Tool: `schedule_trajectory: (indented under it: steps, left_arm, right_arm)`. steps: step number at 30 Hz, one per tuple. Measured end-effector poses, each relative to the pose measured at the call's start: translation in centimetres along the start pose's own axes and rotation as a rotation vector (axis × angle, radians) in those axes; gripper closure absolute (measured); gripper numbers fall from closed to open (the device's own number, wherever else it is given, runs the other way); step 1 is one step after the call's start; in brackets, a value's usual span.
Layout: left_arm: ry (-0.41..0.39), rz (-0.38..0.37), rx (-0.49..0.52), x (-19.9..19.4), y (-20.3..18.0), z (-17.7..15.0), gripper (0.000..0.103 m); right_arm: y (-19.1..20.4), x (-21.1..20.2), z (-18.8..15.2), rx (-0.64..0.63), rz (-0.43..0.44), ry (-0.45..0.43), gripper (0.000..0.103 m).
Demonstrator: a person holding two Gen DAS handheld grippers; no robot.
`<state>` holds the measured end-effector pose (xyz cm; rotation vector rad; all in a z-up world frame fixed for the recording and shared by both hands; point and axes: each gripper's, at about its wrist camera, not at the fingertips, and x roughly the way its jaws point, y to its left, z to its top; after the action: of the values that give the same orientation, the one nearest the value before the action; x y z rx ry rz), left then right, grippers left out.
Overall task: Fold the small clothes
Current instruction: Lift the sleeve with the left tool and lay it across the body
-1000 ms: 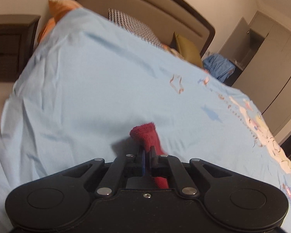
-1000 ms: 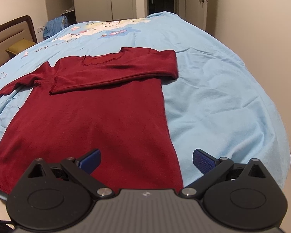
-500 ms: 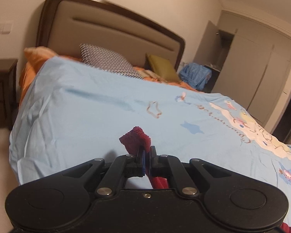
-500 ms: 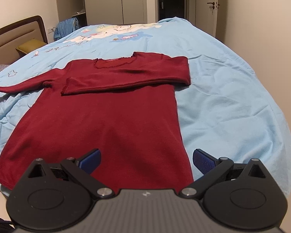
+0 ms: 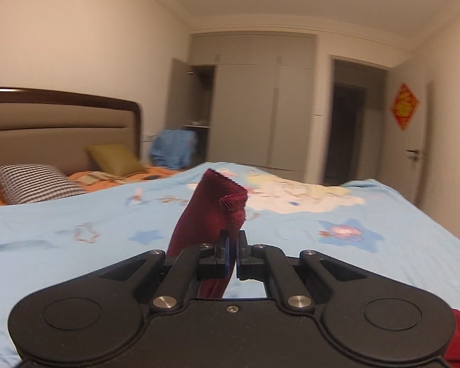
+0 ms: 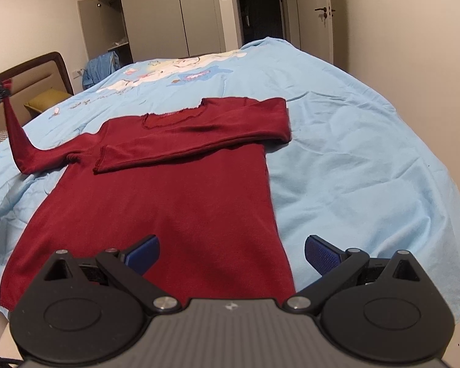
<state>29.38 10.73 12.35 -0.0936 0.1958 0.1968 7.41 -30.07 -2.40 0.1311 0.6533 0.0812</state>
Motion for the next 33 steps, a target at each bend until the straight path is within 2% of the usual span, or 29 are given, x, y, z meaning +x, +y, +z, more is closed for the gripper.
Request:
schedule_trajectory:
  steps: [7, 11, 16, 22, 27, 30, 33]
  left_arm:
    - [0.017, -0.209, 0.084, -1.7, -11.1, -2.4, 0.100]
    - [0.080, -0.318, 0.079, -1.8, -17.1, -5.4, 0.100]
    - [0.182, -0.386, 0.055, -0.6, -21.6, -9.7, 0.101]
    - [0.280, -0.422, 0.076, 0.2, -24.5, -14.4, 0.101]
    - [0.345, -0.454, 0.113, 0.6, -25.0, -16.7, 0.100]
    - [0.414, -0.478, 0.102, 1.1, -24.8, -17.7, 0.098]
    - [0.455, -0.500, 0.090, 1.0, -24.3, -18.1, 0.088]
  right_arm:
    - [-1.8, -0.7, 0.3, 0.036, -0.009, -0.047, 0.000]
    - [-3.1, -0.8, -0.1, 0.078, -0.014, -0.045, 0.000]
    - [-4.2, -1.4, -0.6, 0.105, -0.022, -0.055, 0.000]
    - [-5.7, -2.3, -1.5, 0.146, -0.049, -0.054, 0.000]
    - [-6.5, -2.5, -2.0, 0.171, -0.061, -0.052, 0.000]
    - [-6.7, -2.5, -2.1, 0.174, -0.060, -0.052, 0.000]
    - [-6.6, -2.2, -2.1, 0.173, -0.050, -0.048, 0.000]
